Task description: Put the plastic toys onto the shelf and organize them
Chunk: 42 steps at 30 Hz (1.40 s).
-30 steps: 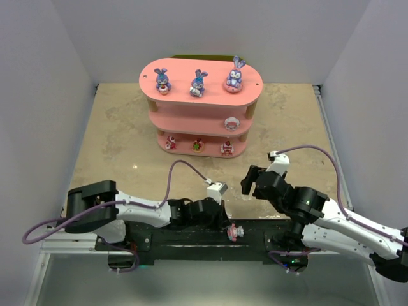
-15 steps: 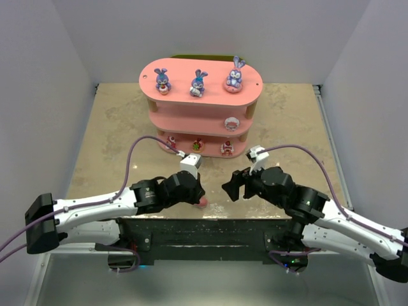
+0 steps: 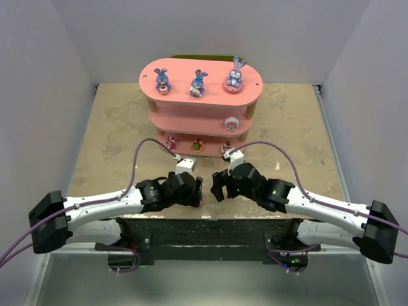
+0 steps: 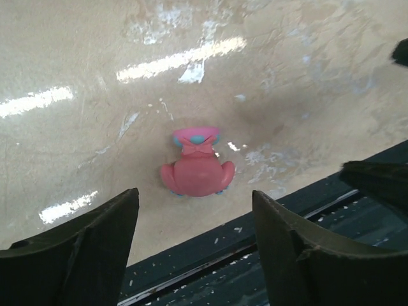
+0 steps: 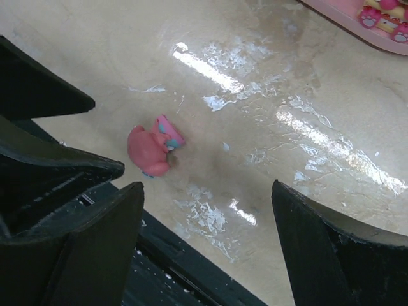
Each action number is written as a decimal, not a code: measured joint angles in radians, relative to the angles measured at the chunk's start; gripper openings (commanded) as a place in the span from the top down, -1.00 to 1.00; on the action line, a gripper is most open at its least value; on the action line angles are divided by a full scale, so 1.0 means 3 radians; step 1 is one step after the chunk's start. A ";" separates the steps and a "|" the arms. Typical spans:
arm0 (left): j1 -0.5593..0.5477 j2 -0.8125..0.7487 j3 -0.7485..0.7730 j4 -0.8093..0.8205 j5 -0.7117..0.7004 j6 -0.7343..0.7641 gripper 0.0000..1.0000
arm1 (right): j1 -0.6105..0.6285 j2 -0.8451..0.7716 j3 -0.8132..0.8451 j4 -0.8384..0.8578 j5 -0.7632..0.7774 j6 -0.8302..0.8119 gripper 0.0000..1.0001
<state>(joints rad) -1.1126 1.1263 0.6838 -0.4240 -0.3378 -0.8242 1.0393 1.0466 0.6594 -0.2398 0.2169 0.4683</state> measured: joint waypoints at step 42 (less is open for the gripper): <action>0.0388 0.0580 -0.0235 0.0643 0.0525 0.0100 0.86 | 0.0001 -0.0333 -0.0383 0.0277 -0.0095 0.0033 -0.66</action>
<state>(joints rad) -0.9962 1.3003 0.6132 -0.2310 -0.1802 -0.7940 1.0397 0.9466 0.5446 -0.1566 0.1883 0.4782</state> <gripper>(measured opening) 0.534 0.839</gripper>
